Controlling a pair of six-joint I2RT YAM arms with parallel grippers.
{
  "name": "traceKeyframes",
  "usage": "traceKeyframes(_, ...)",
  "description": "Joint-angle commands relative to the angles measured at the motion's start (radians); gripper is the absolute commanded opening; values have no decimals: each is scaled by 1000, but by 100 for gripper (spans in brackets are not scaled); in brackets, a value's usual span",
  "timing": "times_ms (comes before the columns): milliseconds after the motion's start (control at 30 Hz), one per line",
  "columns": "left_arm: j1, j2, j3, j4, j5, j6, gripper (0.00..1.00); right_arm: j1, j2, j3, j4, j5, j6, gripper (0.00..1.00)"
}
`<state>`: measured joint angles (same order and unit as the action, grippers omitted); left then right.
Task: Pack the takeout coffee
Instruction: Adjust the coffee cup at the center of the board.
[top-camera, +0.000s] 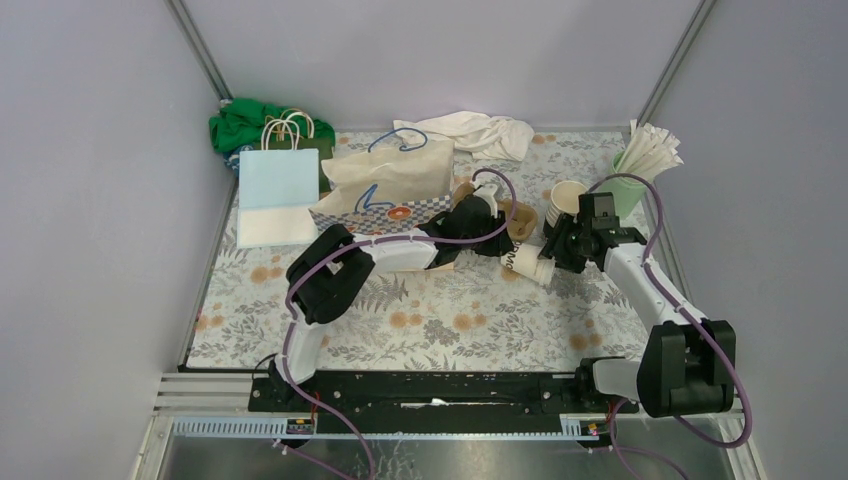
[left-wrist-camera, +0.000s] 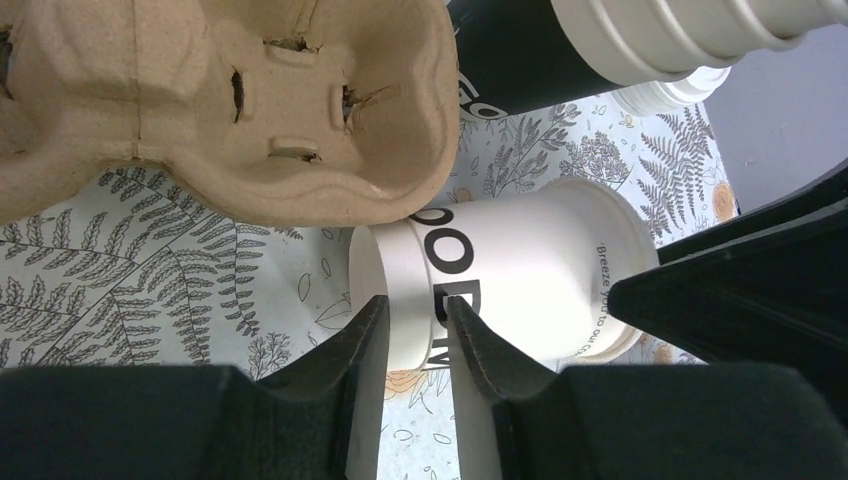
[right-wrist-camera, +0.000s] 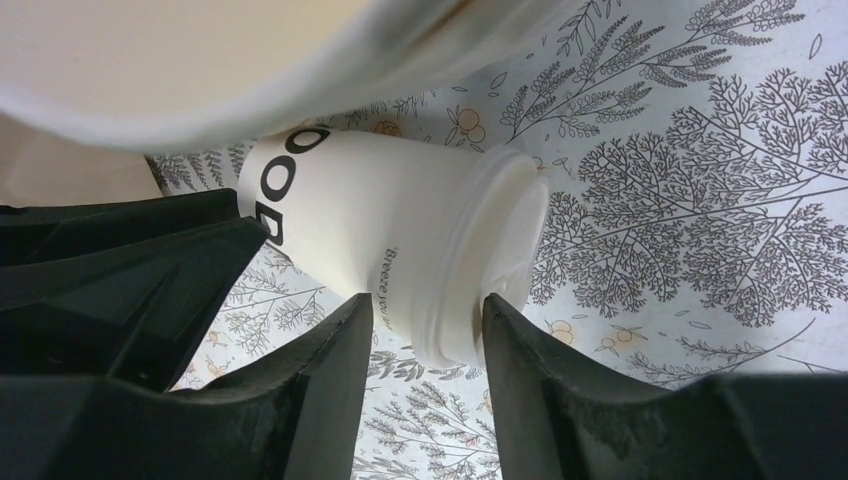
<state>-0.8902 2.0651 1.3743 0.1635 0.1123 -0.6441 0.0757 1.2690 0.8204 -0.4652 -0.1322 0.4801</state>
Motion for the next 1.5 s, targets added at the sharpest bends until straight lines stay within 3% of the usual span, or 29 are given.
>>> traceKeyframes(0, 0, 10, 7, 40, 31, -5, 28, -2, -49, 27, 0, -56, 21, 49)
traceKeyframes(200, -2, 32, 5, 38, 44, -10, 20, -2, -65, 58, -20, -133, 32, 44)
traceKeyframes(900, -30, 64, 16, 38, 80, -26, 19, 58, -49, 144, -75, -178, 45, 48)
traceKeyframes(1167, -29, 35, -7, 36, 60, -18, 19, 122, -111, 137, -144, -103, 64, 49)
traceKeyframes(1367, -31, -2, 0, 2, 56, 6, 19, 122, -125, 192, -192, -56, 20, 53)
traceKeyframes(1467, -37, -39, 14, -47, 39, 37, 19, 122, -132, 269, -250, 4, -21, 67)
